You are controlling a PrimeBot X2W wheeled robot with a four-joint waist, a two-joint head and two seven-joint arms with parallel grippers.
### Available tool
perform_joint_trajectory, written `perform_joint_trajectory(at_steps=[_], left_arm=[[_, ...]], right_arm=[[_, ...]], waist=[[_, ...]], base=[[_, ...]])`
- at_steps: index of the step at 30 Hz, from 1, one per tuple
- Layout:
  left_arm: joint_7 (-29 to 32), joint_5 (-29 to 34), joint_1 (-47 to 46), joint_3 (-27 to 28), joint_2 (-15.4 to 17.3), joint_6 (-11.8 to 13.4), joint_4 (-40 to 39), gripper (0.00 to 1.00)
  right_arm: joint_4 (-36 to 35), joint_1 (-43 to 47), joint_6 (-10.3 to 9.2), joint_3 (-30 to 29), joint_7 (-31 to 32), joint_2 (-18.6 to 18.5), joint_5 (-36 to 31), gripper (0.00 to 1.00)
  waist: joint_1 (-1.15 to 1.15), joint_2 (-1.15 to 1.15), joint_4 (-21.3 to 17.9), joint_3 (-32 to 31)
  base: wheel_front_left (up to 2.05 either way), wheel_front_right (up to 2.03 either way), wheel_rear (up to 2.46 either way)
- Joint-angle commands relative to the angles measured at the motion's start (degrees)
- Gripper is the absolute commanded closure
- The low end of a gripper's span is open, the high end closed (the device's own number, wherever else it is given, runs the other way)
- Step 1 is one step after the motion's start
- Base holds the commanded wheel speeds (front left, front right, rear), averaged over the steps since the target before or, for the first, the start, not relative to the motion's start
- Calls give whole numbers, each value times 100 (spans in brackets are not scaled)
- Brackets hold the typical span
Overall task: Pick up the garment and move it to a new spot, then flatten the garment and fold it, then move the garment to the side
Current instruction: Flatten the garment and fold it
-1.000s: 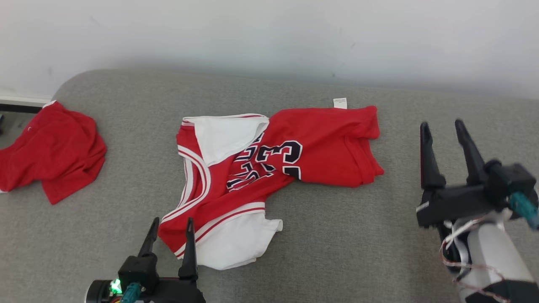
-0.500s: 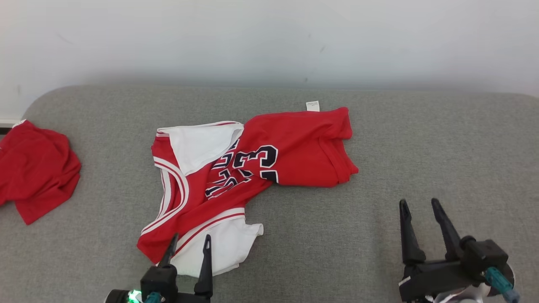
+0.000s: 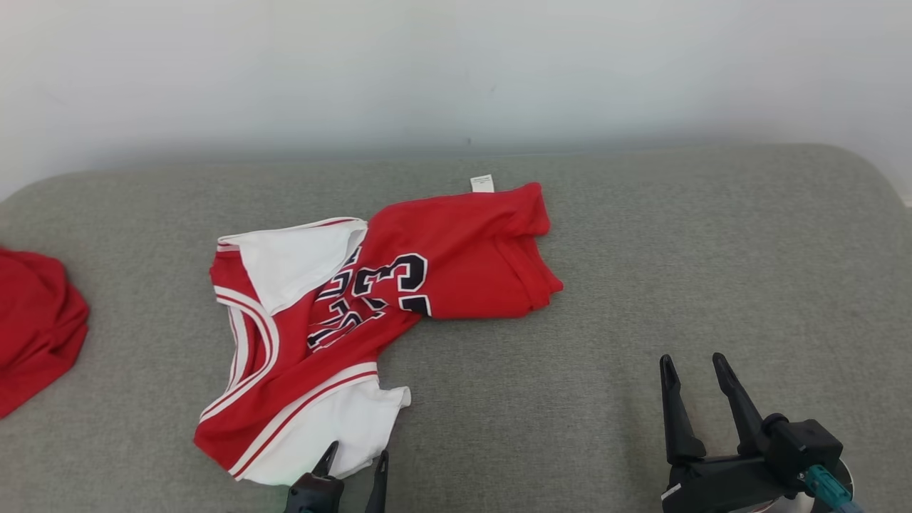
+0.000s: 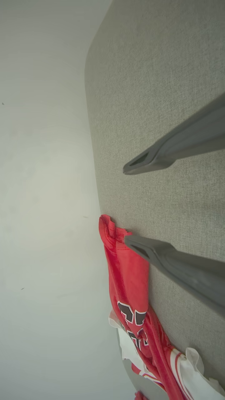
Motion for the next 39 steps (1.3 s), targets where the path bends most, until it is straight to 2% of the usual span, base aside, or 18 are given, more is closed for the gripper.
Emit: perform_joint_trajectory(at_steps=[1, 5, 6, 8, 13, 19, 25, 30, 39], left_arm=[[-8, 47, -138, 0, -13, 36, 128, 0], [-10, 69, -275, -38, -8, 60, 566, 0], [-10, 45, -305, -21, -14, 67, 612, 52], [-11, 19, -317, 6, -14, 72, 673, 100], [-11, -32, -209, 68, 40, 18, 732, 100], [-12, -284, 114, 285, 236, -102, 268, 100], [464, -441, 783, 417, 572, 9, -424, 100], [891, -598, 1410, 478, 723, 130, -1207, 100], [1296, -741, 1941, 430, 726, 235, -1795, 100]], right_arm=[[12, -26, -13, 12, -8, 10, 9, 0], [74, -3, -13, 37, -8, 11, 52, 0], [81, 11, -13, 39, -8, 12, 61, 0], [85, 30, -13, 44, -8, 13, 78, 0], [99, 57, -13, 55, -8, 10, 137, 0], [124, 168, -13, 41, -8, 9, 238, 0], [145, 312, -13, 10, -8, 8, 350, 0], [138, 342, -13, -18, -8, 7, 379, 0], [247, 272, -13, -56, -8, 8, 307, 0]], waist=[[1, 0, -101, -17], [1, 0, -134, -62], [1, 0, -117, -72], [1, 0, -53, -105], [1, 0, 113, -174], [1, 0, 324, -305], [1, 0, 491, -432], [1, 0, 559, -405], [1, 0, 577, -377]], base=[[0, 0, 0], [0, 0, 0], [0, 0, 0], [0, 0, 0], [0, 0, 0], [0, 0, 0], [0, 0, 0], [0, 0, 0], [0, 0, 0]])
